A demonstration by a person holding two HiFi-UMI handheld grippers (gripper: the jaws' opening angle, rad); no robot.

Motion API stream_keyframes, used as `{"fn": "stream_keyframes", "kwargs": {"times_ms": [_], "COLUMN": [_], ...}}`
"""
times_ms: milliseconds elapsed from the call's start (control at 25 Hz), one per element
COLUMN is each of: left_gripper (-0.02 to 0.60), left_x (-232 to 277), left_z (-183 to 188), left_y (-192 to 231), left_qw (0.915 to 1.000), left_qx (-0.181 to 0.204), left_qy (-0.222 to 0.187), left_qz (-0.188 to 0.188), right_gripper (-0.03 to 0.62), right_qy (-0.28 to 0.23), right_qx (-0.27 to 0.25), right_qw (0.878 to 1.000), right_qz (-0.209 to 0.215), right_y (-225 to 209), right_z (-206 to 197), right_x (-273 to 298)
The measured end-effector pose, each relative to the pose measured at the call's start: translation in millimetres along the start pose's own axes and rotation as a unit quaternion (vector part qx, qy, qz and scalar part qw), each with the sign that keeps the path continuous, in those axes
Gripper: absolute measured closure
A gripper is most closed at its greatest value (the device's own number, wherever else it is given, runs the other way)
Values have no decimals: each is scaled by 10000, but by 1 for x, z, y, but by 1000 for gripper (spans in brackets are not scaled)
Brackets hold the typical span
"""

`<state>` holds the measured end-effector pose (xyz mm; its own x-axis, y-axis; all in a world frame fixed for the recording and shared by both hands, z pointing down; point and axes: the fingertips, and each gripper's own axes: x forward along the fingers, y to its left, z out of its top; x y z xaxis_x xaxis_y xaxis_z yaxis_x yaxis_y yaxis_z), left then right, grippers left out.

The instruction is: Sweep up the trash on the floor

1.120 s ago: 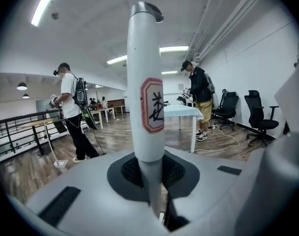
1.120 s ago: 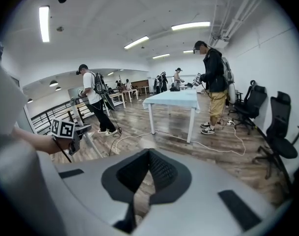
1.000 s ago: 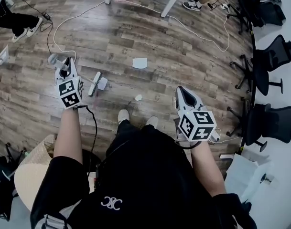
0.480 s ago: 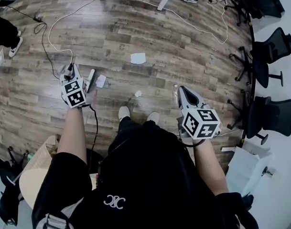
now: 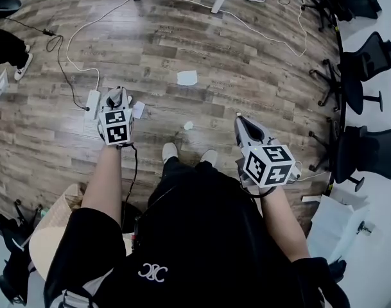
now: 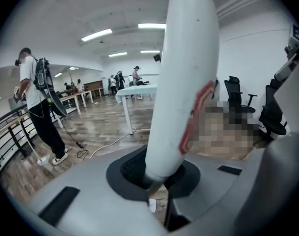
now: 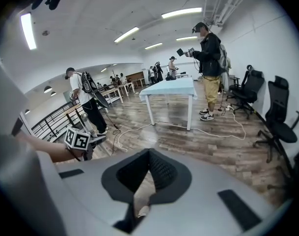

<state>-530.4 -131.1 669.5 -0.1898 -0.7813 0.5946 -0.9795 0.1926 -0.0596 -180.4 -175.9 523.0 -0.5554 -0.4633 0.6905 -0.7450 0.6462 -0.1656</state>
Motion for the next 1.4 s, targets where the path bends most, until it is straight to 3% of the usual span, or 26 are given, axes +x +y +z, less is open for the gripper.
{"fn": "stream_keyframes", "kwargs": {"times_ms": [400, 640, 1120, 1400], "left_gripper": [555, 554, 552, 554], "left_x": [5, 14, 18, 4], "left_z": [12, 24, 50, 45], "left_y": [-69, -105, -185, -246], "left_qw": [9978, 9960, 9917, 9857], "left_qx": [112, 236, -325, -210], "left_qy": [6, 12, 147, 207], "left_qz": [-657, -860, -1233, -1661], "right_gripper": [582, 582, 582, 582], "right_qy": [-9, -20, -101, -114], "right_qx": [202, 392, 732, 879], "right_qw": [9996, 9985, 9960, 9947], "right_qz": [-210, -370, -507, -525], "right_y": [-20, -39, -74, -89], "right_z": [-17, -31, -55, -76], "right_x": [-24, -41, -75, -93]}}
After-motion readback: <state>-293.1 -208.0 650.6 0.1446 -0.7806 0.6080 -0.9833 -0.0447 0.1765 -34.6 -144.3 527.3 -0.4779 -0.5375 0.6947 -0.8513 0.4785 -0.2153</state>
